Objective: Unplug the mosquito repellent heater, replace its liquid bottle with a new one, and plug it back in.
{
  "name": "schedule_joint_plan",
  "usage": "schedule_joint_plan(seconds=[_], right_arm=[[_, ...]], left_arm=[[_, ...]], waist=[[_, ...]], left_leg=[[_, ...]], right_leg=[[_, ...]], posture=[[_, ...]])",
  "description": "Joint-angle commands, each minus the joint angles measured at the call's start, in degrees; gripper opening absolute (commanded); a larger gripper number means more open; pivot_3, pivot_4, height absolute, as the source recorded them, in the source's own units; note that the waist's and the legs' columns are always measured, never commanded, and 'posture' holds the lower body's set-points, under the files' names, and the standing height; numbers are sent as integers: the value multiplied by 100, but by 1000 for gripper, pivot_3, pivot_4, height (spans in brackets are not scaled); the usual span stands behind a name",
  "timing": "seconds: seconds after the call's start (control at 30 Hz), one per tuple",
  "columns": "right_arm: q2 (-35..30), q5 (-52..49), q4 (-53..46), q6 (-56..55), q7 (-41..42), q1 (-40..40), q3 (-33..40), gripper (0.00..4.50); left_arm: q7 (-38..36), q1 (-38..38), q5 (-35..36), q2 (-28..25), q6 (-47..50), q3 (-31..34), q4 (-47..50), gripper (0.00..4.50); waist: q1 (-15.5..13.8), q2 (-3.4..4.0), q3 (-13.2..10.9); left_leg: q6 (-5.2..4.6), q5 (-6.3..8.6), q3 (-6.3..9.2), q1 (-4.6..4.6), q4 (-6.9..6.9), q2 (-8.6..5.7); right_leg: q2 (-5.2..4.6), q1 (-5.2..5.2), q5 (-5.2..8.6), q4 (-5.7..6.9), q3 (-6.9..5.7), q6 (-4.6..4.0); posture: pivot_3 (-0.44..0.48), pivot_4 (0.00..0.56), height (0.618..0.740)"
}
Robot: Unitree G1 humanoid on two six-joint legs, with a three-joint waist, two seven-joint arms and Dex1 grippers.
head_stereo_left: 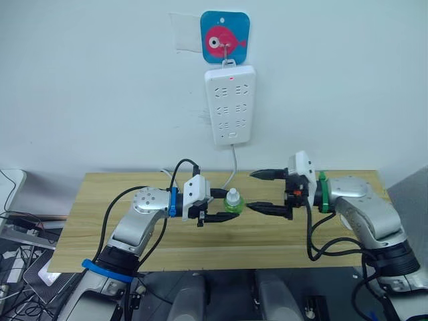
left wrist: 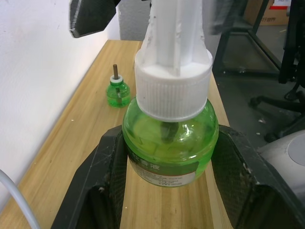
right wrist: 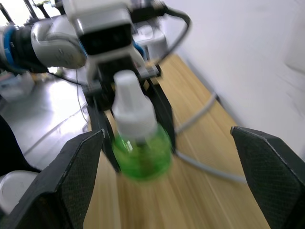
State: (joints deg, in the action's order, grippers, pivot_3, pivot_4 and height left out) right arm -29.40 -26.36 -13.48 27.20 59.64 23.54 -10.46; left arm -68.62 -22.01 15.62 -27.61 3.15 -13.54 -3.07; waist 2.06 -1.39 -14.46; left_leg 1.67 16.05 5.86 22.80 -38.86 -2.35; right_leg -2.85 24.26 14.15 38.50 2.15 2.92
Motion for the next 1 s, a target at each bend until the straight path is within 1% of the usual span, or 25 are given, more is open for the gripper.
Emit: schedule_joint_plan(seconds=[0.03, 0.17, 0.3, 0.37, 0.57, 0.73, 0.8, 0.93, 1.0], right_arm=[[355, 207, -220, -51, -377, 88, -293, 4454], [559, 505, -88, -194, -643, 134, -450, 4454], [478, 744, 208, -375, -766, 240, -271, 4454], [367, 733, 267, -433, -681, 234, -169, 4454], [-157, 305, 275, -308, -249, 123, 313, 4454], [-724, -135, 200, -66, 414, -57, 486, 4454], [-760, -354, 95, 161, 492, -31, 514, 4454], [-609, -857, -262, 752, 424, 56, 493, 4454], [-490, -963, -428, 929, 294, 79, 444, 4093]], left_arm=[[-44, -54, 30, 35, -116, 13, 60, 2188], [-69, -45, 17, 21, -108, 19, 73, 2188], [-79, -27, 22, 21, -87, 32, 100, 2188], [-78, -13, 24, 20, -80, 32, 114, 2188], [-64, 6, 38, 17, -86, 27, 110, 2188], [-86, -7, 19, 17, -109, 41, 63, 2188], [-98, -11, 13, 20, -110, 47, 57, 2188], [-105, -24, 5, 27, -109, 49, 47, 2188], [-104, -23, 7, 24, -105, 56, 54, 2188]], waist=[[-15, 0, 0], [-29, 0, 0], [-30, 0, 1], [-27, 0, 1], [-25, 0, 1], [-25, 0, 0], [-2, 0, 0], [34, 0, 0], [30, 0, 0]], left_leg=[[2, -1, 0, 1, -1, 0], [6, -3, -1, 2, -3, -8], [5, -3, -2, 1, -4, -10], [5, -3, 0, 1, -3, -9], [-2, 1, -2, 1, -4, -7], [-3, 2, -4, 2, -4, -8], [-3, 2, -4, 0, -4, -5], [-3, 2, -4, -2, -3, 6], [-4, 2, -4, -1, -3, 4]], right_leg=[[0, 1, 0, 0, -1, 0], [-4, 1, 0, -1, 2, 0], [-4, 0, 0, 0, 1, 0], [-4, 1, 0, 1, 1, 0], [-2, -1, 0, 0, 2, 0], [-2, -3, 0, -3, 1, 0], [-2, -3, 0, 0, 2, 0], [7, 0, 0, 3, 4, 0], [7, 0, 0, 2, 5, 0]], posture=[[-26, 195, 740], [-23, 198, 740], [-22, 199, 740], [-25, 201, 740], [-27, 203, 740], [-36, 206, 740], [-38, 206, 740], [-35, 208, 740], [-34, 209, 740]])
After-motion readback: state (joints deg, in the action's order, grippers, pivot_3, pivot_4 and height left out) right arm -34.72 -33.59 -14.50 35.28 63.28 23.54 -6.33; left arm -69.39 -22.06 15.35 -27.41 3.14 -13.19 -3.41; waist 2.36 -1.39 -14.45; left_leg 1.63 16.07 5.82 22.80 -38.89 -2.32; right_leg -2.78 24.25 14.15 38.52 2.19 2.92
